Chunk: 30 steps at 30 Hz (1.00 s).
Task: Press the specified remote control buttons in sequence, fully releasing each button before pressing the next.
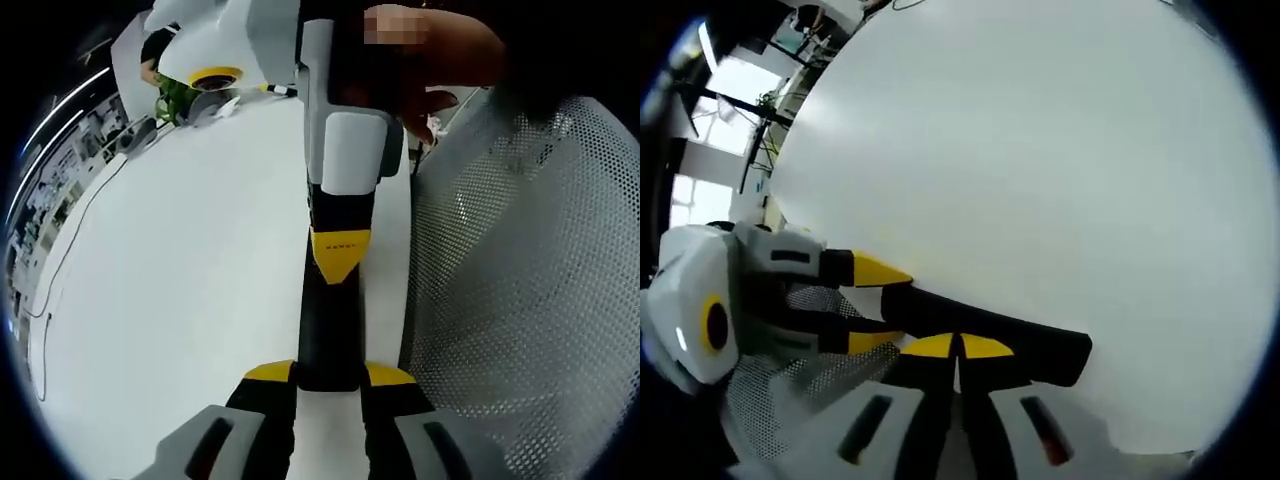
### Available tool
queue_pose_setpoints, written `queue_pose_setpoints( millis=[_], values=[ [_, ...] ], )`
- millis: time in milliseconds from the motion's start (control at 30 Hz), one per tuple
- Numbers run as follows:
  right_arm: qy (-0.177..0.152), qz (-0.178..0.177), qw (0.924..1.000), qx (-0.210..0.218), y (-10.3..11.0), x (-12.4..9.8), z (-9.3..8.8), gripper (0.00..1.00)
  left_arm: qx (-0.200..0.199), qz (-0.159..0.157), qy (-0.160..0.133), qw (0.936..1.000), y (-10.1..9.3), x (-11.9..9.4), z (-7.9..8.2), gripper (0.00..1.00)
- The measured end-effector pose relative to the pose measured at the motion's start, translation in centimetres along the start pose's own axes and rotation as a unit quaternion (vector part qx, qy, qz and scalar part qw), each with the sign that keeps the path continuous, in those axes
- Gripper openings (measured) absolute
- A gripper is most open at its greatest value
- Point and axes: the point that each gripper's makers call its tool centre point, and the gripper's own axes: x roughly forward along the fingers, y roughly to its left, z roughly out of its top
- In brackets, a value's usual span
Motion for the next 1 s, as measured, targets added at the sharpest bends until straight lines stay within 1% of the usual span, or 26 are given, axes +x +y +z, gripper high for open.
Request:
queue_pose_setpoints(
  millis=[133,233,267,433,500,667,700,767,1000],
  values=[
    [-0.002,0.0,0.9999,0.012,-0.1,0.0,0.1,0.0,0.002,0.0,0.0,1.0,0.0,0.1,0.0,0.25],
    [0.001,-0.006,1.0,0.002,0.1,0.1,0.1,0.0,0.002,0.0,0.0,1.0,0.0,0.1,0.1,0.25],
    [0.003,-0.01,0.9999,-0.008,0.1,0.1,0.1,0.0,0.001,0.001,-0.001,1.0,0.0,0.1,0.1,0.25],
    [0.001,-0.012,0.9996,-0.023,0.2,0.0,0.1,0.0,-0.004,0.004,-0.003,1.0,0.1,0.1,0.2,0.25],
    [0.002,-0.015,0.9997,-0.017,0.1,0.0,0.1,0.0,-0.009,0.005,-0.002,0.9999,0.1,0.1,0.2,0.25],
    [0.002,-0.004,1.0,-0.004,0.1,0.0,0.2,0.0,-0.013,0.008,-0.004,0.9999,0.1,0.1,0.2,0.25],
    [-0.006,0.008,1.0,0.002,0.5,0.0,0.4,0.0,-0.013,0.008,-0.004,0.9999,0.1,0.1,0.2,0.25],
    [-0.008,0.028,0.9996,0.005,1.1,-0.1,0.5,0.0,-0.012,0.008,-0.004,0.9999,0.1,0.1,0.2,0.25],
    [-0.005,0.022,0.9997,-0.005,1.2,0.1,0.4,0.0,-0.012,0.008,-0.004,0.9999,0.1,0.1,0.2,0.25]
  ],
)
